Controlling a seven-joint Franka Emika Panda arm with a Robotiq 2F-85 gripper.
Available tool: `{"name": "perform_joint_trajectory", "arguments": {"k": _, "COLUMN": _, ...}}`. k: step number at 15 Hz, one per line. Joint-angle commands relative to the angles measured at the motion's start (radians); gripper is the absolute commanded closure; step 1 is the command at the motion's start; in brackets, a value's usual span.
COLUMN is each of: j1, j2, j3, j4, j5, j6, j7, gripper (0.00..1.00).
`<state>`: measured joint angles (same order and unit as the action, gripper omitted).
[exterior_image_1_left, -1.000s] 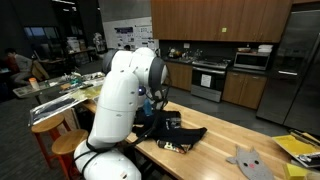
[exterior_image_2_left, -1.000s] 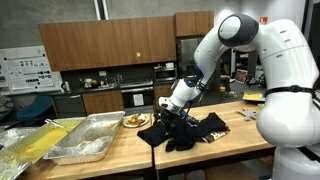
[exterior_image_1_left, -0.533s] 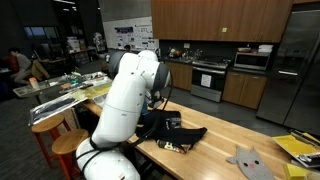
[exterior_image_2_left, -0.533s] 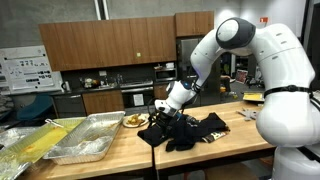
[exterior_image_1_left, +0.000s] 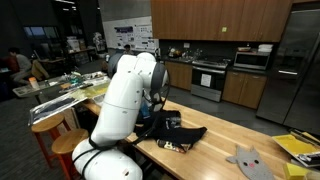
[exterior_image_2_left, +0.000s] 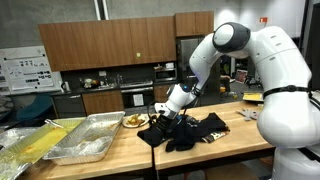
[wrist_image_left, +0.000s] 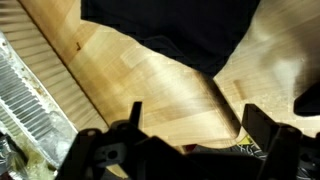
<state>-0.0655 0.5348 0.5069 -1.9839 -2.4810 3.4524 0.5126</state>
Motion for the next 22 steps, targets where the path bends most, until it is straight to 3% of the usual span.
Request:
{"name": "perform_joint_trajectory", "arguments": {"k": 1, "j1": 0.19, "j2": -0.022, "j3": -0.173, "j4": 0.01, "j5": -0.072, "j6": 0.004, "j7": 0.085, "gripper": 0.0}}
{"name": "perform_joint_trajectory", "arguments": {"k": 7, "j1": 0.556, "j2": -0.038, "j3": -0.51, "j4": 0.074, "j5": -0.167, "j6": 0.008, "j7": 0.176, "gripper": 0.0}}
{"name": "perform_joint_trajectory", "arguments": {"k": 8, "j1": 0.628, "j2": -0.043, "j3": -0.59, "j4": 0.083, "j5": -0.119, "j6": 0.008, "j7": 0.135, "gripper": 0.0}}
{"name": "perform_joint_trajectory", "arguments": {"k": 12, "j1": 0.79, "j2": -0.034, "j3": -0.749, "j4": 0.133, "j5": -0.127, "j6": 0.006, "j7": 0.17, "gripper": 0.0}}
{"name": "perform_joint_trajectory", "arguments": {"k": 16, "j1": 0.852, "j2": -0.009, "j3": -0.811, "j4": 0.156, "j5": -0.126, "j6": 0.007, "j7": 0.179, "gripper": 0.0}}
{"name": "perform_joint_trajectory", "arguments": {"k": 22, "j1": 0.839, "j2": 0.01, "j3": -0.793, "j4": 0.148, "j5": -0.125, "j6": 0.007, "j7": 0.179, "gripper": 0.0}}
